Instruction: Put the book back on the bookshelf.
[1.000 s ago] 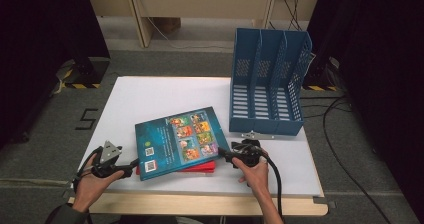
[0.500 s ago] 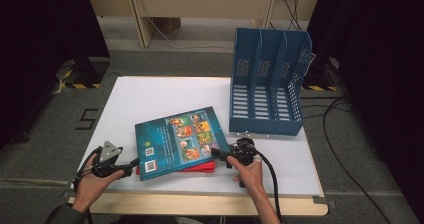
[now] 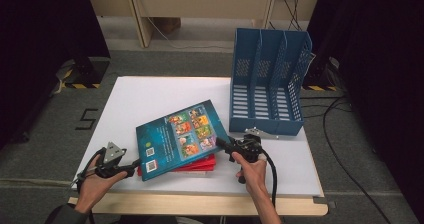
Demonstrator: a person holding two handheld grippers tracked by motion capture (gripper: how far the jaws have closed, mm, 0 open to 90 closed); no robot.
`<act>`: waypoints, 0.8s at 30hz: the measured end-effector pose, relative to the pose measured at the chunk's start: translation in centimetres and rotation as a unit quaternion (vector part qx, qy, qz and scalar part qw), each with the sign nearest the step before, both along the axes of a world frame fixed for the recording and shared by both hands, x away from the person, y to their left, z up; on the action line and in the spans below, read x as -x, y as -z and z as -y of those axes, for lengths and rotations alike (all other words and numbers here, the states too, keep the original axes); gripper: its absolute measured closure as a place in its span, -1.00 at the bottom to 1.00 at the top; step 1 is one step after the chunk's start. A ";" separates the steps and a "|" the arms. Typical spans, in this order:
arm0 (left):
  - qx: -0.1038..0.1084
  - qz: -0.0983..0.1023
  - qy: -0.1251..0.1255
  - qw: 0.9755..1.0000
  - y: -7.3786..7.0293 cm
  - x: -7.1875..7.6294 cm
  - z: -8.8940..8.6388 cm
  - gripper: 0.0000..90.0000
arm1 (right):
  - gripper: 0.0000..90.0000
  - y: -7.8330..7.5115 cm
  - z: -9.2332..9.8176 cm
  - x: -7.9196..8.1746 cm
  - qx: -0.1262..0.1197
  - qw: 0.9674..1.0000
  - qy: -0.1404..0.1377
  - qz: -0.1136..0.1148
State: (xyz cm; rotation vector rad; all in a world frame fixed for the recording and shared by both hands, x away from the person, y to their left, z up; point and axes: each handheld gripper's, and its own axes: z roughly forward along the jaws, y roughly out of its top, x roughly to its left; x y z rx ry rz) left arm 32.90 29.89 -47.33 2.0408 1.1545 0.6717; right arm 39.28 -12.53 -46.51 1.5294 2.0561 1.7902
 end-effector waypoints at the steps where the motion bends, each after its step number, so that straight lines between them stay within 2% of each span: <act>1: 0.003 0.002 0.002 1.000 0.0 0.0 0.1 -0.23 | 0.17 -0.2 0.0 0.0 -0.011 1.000 -0.007 0.000; 4: 0.012 0.007 0.016 1.000 0.0 -0.1 1.0 -0.24 | 0.27 -0.5 -0.4 -0.1 -0.054 0.998 -0.019 0.004; 7: 0.003 0.020 0.031 0.999 -0.1 -0.1 2.2 -0.26 | 0.36 -0.8 -1.0 -0.3 -0.043 0.999 -0.009 0.018; 11: 0.021 0.017 0.044 0.999 0.0 -0.2 2.8 -0.40 | 0.39 -1.4 -0.7 -0.5 -0.043 0.998 0.014 0.047; 15: 0.021 0.021 0.051 0.998 -0.1 -0.3 3.4 -0.46 | 0.42 -2.6 -0.6 -0.5 -0.032 0.997 0.015 0.069; 18: 0.040 0.014 0.061 0.997 0.0 -0.7 3.6 -0.50 | 0.43 -3.5 -0.5 -0.5 -0.027 0.996 0.017 0.087; 21: 0.059 0.007 0.057 0.997 0.0 -1.3 3.5 -0.53 | 0.45 -4.3 -0.2 -0.6 -0.019 0.993 0.021 0.111; 23: 0.060 0.006 0.057 0.997 0.0 -1.6 3.7 -0.54 | 0.47 -4.9 -0.1 -0.7 -0.018 0.992 0.021 0.123; 24: 0.060 0.006 0.057 0.997 0.0 -1.6 3.7 -0.54 | 0.47 -5.3 -0.1 -0.7 -0.010 0.992 0.020 0.127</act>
